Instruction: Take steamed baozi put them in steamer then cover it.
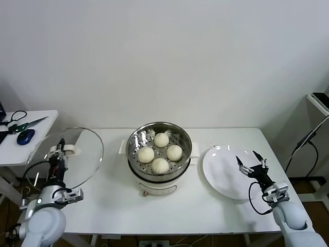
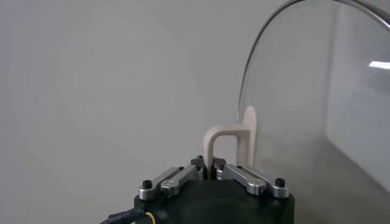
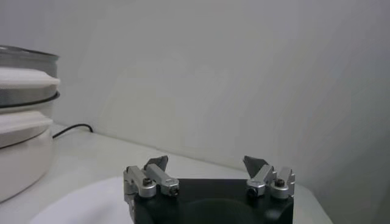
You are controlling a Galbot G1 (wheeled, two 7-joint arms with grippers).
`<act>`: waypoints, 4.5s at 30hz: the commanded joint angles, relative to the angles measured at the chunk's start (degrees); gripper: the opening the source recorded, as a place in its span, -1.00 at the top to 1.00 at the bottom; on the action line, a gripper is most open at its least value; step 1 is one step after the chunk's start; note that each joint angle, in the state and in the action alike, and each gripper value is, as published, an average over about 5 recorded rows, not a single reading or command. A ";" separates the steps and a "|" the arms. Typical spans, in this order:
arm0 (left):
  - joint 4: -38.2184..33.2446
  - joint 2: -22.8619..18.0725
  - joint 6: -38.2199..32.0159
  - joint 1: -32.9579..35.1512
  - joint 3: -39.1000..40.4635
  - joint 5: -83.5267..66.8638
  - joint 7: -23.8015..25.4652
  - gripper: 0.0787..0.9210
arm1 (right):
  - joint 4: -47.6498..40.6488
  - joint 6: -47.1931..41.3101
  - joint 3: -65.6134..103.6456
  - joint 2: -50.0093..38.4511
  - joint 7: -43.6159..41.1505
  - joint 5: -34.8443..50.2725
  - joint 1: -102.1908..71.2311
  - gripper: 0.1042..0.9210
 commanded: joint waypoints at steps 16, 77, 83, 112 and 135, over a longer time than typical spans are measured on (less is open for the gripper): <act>-3.86 1.41 25.04 -29.89 45.40 5.63 17.03 0.83 | -2.94 0.15 -3.03 -0.29 0.65 -2.36 4.25 -0.76; 17.08 -16.31 25.04 -32.84 47.38 12.57 14.78 0.83 | -4.38 1.68 1.84 1.47 -1.99 -4.80 2.23 -0.76; 17.20 -16.30 25.04 -32.78 47.65 13.00 14.77 0.83 | -4.39 1.76 1.90 1.86 -2.19 -4.90 2.31 -0.76; -5.81 -3.16 24.58 -20.86 43.05 4.96 14.07 -0.48 | -1.86 -4.49 3.39 1.54 -1.32 -8.05 1.69 -0.76; -7.18 -9.09 -18.13 10.16 -6.92 -71.13 -8.01 -0.77 | 7.68 -4.66 6.07 4.08 -0.66 -4.36 -5.84 -0.76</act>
